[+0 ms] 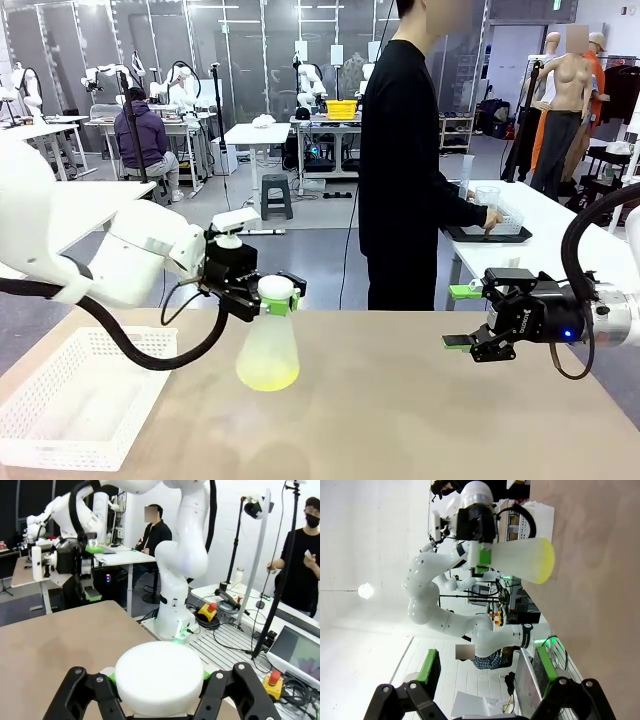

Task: Prepare the solutions needed for the experiment.
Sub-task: When the human places the Big flask in the center of the table, pick up the Big flask and place it in the left Organizing basket.

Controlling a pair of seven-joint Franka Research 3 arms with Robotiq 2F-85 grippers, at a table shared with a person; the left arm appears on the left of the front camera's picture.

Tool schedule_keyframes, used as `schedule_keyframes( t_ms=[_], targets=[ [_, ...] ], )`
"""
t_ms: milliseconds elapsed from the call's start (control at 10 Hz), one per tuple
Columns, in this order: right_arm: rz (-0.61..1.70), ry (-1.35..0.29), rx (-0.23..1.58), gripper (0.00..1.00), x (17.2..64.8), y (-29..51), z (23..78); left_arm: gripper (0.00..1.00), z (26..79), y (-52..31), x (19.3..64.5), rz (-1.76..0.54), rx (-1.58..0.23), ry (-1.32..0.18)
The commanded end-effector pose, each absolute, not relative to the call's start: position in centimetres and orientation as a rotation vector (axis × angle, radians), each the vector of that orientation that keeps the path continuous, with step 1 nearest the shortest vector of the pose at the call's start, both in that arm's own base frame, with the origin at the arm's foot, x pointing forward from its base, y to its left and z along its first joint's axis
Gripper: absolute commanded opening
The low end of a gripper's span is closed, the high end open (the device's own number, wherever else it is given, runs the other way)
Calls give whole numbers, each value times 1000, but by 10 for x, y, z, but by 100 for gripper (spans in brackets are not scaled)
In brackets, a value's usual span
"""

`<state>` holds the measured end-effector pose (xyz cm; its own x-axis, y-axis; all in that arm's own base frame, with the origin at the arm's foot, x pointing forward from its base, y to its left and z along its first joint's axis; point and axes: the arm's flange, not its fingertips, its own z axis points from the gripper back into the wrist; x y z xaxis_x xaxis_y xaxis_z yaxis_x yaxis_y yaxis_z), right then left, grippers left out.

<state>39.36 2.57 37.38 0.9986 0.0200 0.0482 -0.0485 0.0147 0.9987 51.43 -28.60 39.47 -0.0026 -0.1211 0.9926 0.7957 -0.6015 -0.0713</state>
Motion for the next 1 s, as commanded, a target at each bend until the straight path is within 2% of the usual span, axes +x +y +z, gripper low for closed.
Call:
schedule_keyframes(
  t_ms=[0, 300, 600, 900],
  targets=[
    [62, -34, 1563, 94, 393, 26, 374, 2, 411, -261, 502, -1660, -1537, -742],
    [62, -34, 1563, 94, 393, 26, 374, 2, 427, -196, 503, -1579, -1421, -902],
    [62, -34, 1563, 94, 393, 26, 374, 2, 444, -91, 490, -1464, -1262, -1102],
    [62, -34, 1563, 94, 393, 26, 374, 2, 453, 7, 475, -1296, -1144, -1235]
  ],
)
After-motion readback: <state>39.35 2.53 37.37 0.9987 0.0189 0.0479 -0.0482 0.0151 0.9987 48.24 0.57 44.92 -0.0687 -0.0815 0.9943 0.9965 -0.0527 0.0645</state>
